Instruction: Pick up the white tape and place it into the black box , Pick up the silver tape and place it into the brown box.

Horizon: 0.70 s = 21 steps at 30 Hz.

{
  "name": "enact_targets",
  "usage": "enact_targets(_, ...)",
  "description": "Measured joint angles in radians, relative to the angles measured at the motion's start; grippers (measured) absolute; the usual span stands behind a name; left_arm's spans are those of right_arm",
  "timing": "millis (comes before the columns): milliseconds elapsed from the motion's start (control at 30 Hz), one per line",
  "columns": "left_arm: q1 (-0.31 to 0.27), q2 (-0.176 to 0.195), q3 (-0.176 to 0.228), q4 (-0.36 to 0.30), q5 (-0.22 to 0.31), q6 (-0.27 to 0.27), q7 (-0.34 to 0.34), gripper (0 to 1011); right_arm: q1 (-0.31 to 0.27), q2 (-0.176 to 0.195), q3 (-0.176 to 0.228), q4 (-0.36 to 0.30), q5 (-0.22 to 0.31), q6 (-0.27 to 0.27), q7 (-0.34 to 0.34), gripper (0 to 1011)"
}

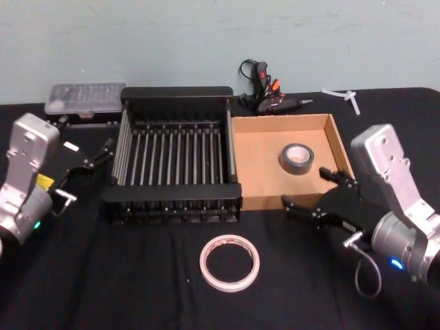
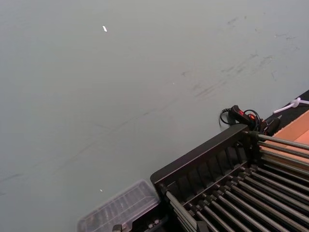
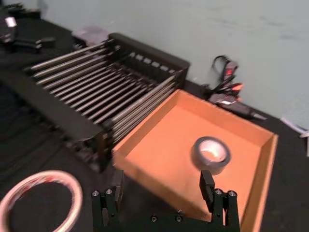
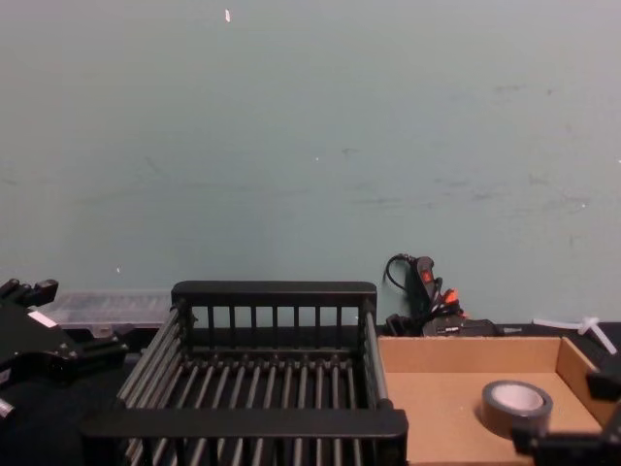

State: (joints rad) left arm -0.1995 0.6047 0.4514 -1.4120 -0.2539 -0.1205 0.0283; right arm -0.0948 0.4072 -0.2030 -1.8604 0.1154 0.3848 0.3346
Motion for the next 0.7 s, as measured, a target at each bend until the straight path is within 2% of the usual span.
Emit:
enact_targets(133, 0.000, 0.000, 0.000, 0.000, 0.000, 0.000, 0.000, 1001, -0.022, 0.021, -0.018, -0.033, 0.005, 0.037, 0.014, 1002)
enact_targets(367, 0.000, 0.000, 0.000, 0.000, 0.000, 0.000, 0.000, 1001, -0.038, 0.038, -0.045, -0.060, 0.011, 0.077, 0.023, 1002)
enact_targets(700, 0.000, 0.000, 0.000, 0.000, 0.000, 0.000, 0.000, 1001, -0.016, 0.032, -0.102, -0.040, 0.002, 0.119, 0.028, 1002)
